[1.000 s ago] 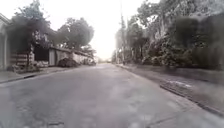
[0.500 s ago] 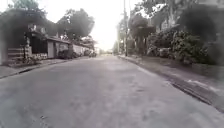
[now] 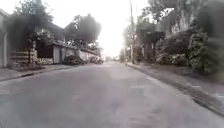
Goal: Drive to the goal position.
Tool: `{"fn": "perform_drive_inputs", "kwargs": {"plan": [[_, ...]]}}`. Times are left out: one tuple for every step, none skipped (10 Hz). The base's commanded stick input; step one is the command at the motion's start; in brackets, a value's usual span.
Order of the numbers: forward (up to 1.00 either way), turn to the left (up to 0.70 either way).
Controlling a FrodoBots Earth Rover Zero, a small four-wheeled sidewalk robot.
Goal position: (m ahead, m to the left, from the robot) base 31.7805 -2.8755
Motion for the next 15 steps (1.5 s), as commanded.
{"fn": "perform_drive_inputs", "kwargs": {"plan": [[1.00, 0.00], [1.00, 0.00], [1.00, 0.00], [1.00, 0.00], [1.00, 0.00], [1.00, 0.00], [1.00, 0.00], [1.00, 0.00], [1.00, 0.00], [1.00, 0.00], [1.00, 0.00], [1.00, 0.00], [1.00, 0.00], [1.00, 0.00], [1.00, 0.00]]}}
